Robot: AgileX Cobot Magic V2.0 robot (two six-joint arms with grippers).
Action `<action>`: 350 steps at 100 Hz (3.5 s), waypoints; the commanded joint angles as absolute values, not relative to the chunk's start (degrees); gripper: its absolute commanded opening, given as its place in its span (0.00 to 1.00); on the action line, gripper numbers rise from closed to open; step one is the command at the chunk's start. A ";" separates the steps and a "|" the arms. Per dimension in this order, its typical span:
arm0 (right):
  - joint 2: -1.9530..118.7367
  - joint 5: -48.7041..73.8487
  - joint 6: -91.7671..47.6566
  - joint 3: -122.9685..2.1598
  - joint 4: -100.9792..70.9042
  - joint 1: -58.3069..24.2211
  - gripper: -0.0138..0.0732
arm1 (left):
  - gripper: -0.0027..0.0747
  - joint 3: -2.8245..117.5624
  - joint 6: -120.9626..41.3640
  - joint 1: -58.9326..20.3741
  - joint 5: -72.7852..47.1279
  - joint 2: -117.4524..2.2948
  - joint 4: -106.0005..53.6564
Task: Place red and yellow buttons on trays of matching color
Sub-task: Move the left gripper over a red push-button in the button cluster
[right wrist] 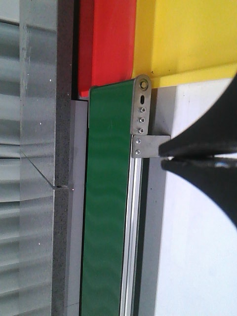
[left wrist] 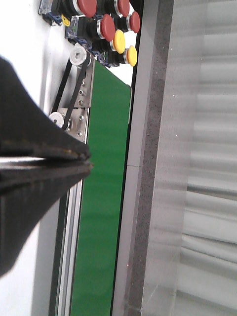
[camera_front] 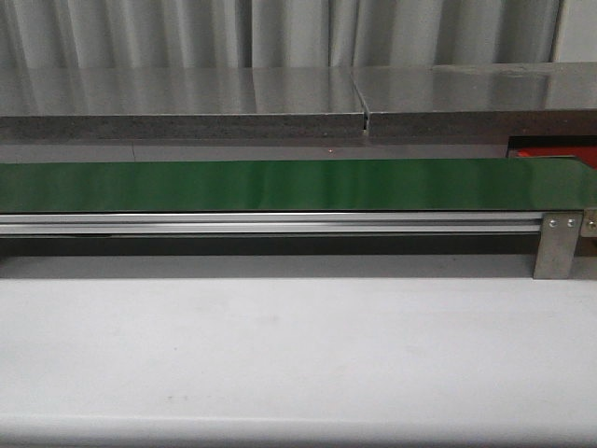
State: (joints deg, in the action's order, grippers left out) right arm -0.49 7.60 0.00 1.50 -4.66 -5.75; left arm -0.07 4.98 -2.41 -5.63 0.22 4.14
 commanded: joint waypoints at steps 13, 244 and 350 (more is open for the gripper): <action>-1.52 2.92 0.00 0.46 -4.71 -5.84 0.08 | 0.01 -0.64 5.49 -2.83 -0.90 2.43 4.13; -1.52 2.92 0.00 0.46 -4.71 -5.84 0.08 | 0.89 52.67 6.05 11.47 -38.89 -59.55 1.98; -1.52 2.92 0.00 0.46 -4.71 -5.84 0.08 | 0.89 77.57 6.05 25.94 -41.87 -101.02 -1.16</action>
